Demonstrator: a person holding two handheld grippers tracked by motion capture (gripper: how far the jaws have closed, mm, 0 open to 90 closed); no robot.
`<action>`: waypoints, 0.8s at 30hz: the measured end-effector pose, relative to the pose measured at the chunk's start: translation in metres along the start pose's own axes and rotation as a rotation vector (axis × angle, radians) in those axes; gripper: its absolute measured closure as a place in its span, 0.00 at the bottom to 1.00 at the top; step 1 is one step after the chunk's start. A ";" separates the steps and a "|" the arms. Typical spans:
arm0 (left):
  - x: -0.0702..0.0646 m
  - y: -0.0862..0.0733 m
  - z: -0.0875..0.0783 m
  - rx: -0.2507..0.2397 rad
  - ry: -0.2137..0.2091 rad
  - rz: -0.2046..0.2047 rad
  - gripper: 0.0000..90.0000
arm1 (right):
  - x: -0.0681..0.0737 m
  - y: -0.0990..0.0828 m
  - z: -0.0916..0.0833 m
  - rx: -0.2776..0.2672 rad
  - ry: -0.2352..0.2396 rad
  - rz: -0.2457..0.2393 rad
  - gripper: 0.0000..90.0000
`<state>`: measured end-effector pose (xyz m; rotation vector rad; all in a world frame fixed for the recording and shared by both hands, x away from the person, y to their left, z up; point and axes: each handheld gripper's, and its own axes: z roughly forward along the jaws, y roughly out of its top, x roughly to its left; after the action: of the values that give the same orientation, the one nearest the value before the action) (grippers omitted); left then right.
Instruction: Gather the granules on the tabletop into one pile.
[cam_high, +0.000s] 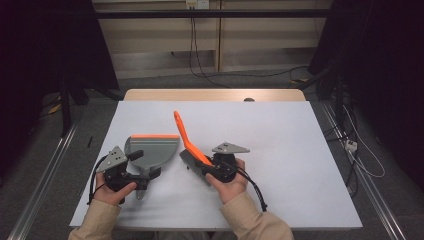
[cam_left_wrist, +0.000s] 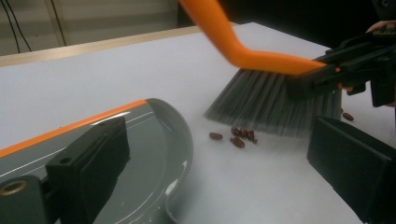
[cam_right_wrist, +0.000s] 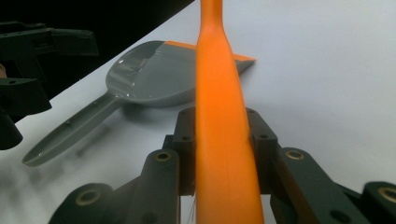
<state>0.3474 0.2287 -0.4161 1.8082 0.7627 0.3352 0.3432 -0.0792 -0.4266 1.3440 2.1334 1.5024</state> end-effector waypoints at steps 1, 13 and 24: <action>0.000 0.000 0.000 -0.001 0.001 -0.001 0.06 | 0.004 0.000 0.007 0.005 0.004 -0.005 0.79; 0.003 -0.001 -0.002 -0.004 0.007 -0.001 0.06 | 0.009 -0.004 0.036 0.060 -0.079 0.015 0.79; 0.001 0.000 -0.001 0.002 0.005 0.007 0.06 | -0.012 -0.012 0.015 0.044 -0.127 0.077 0.79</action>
<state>0.3477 0.2303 -0.4164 1.8131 0.7610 0.3435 0.3521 -0.0797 -0.4473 1.5096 2.0697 1.3656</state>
